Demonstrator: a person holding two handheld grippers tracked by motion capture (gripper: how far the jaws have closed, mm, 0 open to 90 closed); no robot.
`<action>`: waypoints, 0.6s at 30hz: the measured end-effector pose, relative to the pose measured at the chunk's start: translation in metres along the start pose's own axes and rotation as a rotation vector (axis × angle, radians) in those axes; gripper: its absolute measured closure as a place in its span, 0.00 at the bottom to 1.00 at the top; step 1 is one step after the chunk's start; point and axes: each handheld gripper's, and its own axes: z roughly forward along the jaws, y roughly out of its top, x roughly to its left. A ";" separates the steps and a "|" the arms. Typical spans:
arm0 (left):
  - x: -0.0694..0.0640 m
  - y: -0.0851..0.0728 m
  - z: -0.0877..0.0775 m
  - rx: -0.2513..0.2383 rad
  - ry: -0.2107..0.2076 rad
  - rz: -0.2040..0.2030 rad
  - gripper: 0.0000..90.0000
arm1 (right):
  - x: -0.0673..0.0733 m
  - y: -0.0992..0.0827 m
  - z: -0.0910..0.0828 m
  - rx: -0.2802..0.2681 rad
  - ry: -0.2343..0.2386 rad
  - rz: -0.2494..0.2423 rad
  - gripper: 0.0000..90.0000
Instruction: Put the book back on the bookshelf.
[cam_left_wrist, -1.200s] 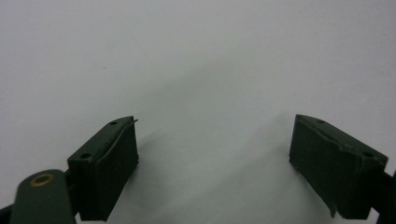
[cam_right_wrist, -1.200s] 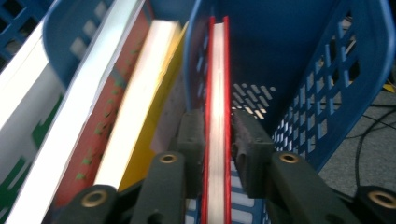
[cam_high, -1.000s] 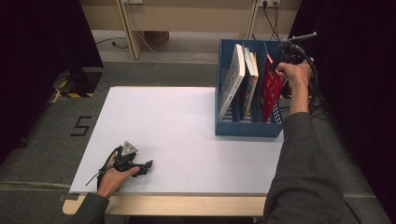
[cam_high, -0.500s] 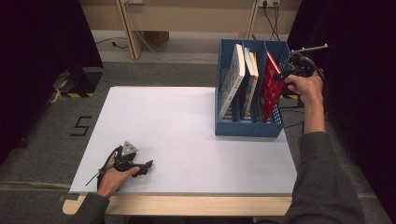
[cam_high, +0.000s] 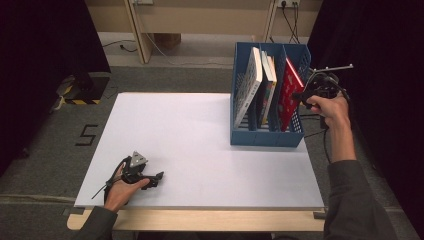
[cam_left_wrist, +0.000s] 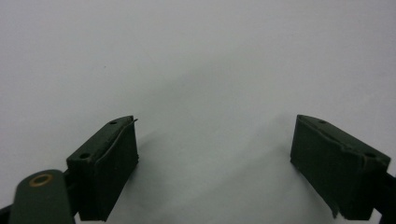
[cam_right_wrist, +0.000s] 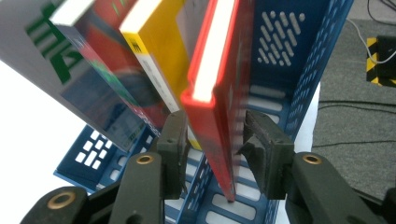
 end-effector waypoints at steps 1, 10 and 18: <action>0.000 0.000 0.000 -0.001 0.000 0.000 0.15 | 0.000 -0.001 0.003 -0.001 -0.002 0.004 0.69; 0.000 0.000 0.000 -0.001 0.000 0.000 0.16 | -0.002 -0.014 0.022 -0.035 0.043 0.083 0.73; 0.000 0.000 0.000 -0.001 0.000 0.000 0.15 | -0.001 -0.012 0.030 -0.076 0.035 0.104 0.74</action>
